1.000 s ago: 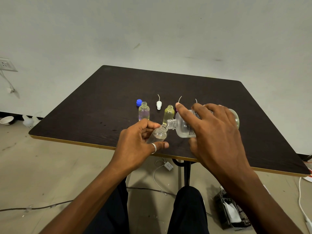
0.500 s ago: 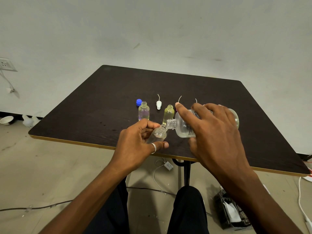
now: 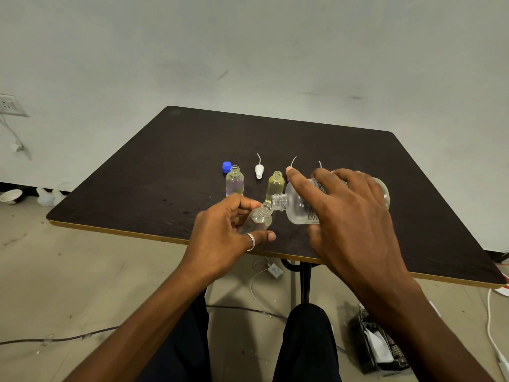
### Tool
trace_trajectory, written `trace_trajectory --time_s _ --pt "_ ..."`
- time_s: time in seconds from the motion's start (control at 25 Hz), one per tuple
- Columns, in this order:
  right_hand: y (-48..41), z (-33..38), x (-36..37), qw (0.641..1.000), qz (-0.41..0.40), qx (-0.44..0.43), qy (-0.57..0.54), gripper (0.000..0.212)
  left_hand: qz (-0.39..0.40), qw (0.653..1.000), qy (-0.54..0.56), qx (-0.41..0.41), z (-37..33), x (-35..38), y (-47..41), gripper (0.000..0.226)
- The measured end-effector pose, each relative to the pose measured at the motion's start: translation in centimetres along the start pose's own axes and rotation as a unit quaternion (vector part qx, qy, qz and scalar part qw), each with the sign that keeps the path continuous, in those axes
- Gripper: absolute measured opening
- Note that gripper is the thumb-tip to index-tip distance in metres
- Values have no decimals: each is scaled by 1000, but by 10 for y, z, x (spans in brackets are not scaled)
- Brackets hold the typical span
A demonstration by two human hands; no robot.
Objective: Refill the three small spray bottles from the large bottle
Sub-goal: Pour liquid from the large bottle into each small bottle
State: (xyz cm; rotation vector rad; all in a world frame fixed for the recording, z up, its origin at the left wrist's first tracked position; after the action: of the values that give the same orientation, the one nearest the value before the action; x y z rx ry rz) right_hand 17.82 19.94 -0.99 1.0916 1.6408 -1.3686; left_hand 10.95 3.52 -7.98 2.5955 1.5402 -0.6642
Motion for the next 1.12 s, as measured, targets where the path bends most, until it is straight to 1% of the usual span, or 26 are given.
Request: trace_trajectory --time_s 0.56,0.88,1.12 --pt "0 1 3 1000 8 1 4 89 5 1000 4 -2 -2 0 1 49" --pt "0 1 1 1000 12 2 1 87 7 1000 15 -10 -2 1 1 52" --pt "0 2 1 1000 16 -2 -1 87 2 1000 16 -12 1 2 1 48"
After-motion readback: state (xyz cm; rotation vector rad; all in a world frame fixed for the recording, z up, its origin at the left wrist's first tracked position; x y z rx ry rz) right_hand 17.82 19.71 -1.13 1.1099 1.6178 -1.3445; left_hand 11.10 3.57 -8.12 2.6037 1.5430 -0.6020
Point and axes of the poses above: each hand's wrist, its own y-axis away from the middle knuckle, its own x-axis out of the palm, z = x × y, the point moved 6 cm from there along -y, towards the middle knuckle, and after that the axes turned 13 degrees about z, right-handed, at the moved point
